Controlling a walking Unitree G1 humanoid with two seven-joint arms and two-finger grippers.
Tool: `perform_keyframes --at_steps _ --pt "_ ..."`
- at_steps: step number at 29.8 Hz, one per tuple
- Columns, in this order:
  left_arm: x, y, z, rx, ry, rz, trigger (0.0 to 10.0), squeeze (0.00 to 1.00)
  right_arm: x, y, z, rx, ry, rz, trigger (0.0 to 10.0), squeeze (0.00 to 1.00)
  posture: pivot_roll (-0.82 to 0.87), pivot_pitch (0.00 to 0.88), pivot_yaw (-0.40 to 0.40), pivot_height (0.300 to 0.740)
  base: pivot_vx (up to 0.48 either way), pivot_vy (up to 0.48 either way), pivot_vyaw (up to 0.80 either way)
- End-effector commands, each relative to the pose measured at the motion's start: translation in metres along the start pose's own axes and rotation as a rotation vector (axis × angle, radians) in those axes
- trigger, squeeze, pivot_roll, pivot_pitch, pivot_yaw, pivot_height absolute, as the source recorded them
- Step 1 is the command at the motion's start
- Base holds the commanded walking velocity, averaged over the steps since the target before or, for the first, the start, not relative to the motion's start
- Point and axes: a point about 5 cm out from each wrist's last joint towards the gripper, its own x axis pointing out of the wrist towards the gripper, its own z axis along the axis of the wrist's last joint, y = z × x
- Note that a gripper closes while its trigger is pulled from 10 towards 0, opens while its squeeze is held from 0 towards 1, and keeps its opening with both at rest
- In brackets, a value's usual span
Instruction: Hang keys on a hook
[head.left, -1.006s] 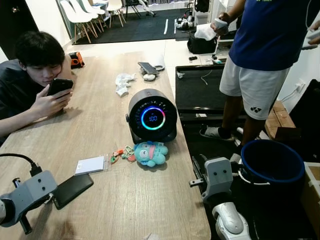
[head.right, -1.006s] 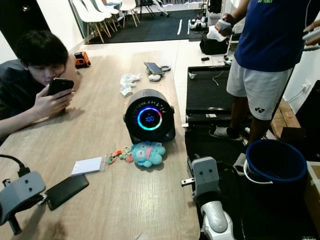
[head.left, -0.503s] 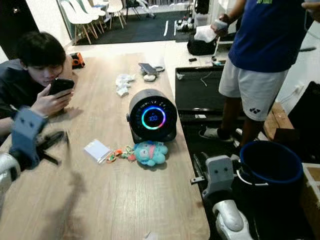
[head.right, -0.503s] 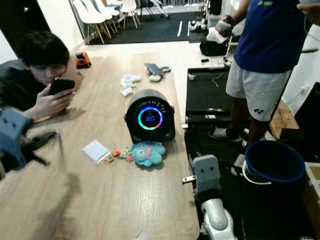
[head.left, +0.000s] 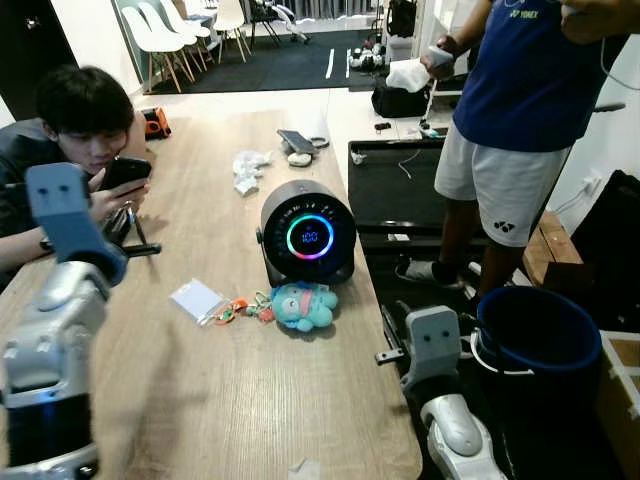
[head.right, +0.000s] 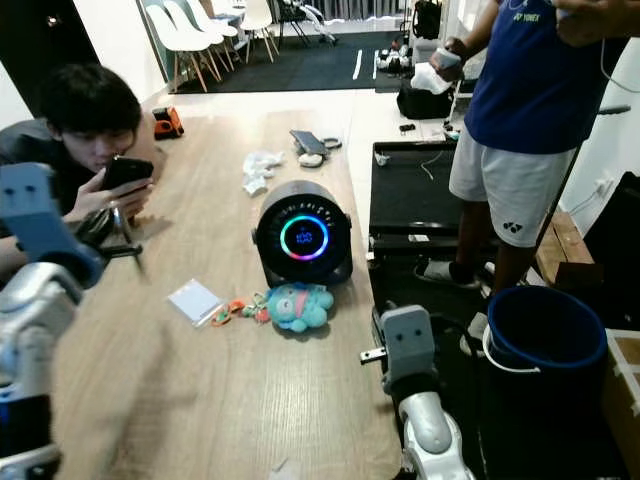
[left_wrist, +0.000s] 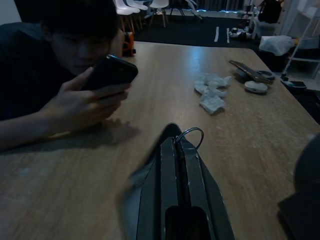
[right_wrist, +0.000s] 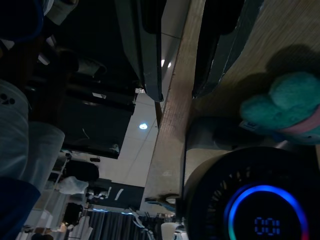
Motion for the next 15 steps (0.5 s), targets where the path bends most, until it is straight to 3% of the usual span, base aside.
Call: perform_keyframes --at_steps 1,3,4,5,12,15 --pt "-0.002 -0.003 0.008 0.029 -0.07 0.041 10.0 0.0 -0.003 0.003 -0.004 0.008 0.013 0.007 10.0 0.0 0.05 0.134 0.105 0.74 0.0 0.0 0.0" --pt "-0.002 -0.006 0.009 0.05 -0.094 0.045 10.0 0.0 -0.003 0.004 -0.004 0.009 0.013 0.006 10.0 0.0 0.05 0.134 0.105 0.74 0.0 0.0 0.0" --pt "-0.003 -0.015 0.013 0.154 -0.143 0.05 10.0 0.0 -0.002 0.005 -0.004 0.011 0.014 0.005 10.0 0.0 0.05 0.133 0.105 0.74 0.0 0.0 0.0" --pt "-0.004 -0.019 0.014 0.172 -0.155 0.048 10.0 0.0 -0.002 0.005 -0.004 0.012 0.014 0.006 10.0 0.0 0.05 0.133 0.105 0.74 0.0 0.0 0.0" --pt "-0.006 -0.04 0.01 0.148 -0.136 0.056 10.0 0.0 -0.001 0.008 -0.003 0.018 0.009 0.007 10.0 0.0 0.05 0.133 0.107 0.74 0.0 0.0 0.0" --pt "-0.012 -0.052 -0.001 0.134 -0.076 0.034 10.0 0.0 -0.001 0.008 -0.003 0.021 0.007 0.003 10.0 0.0 0.05 0.132 0.107 0.74 0.0 0.0 0.0"
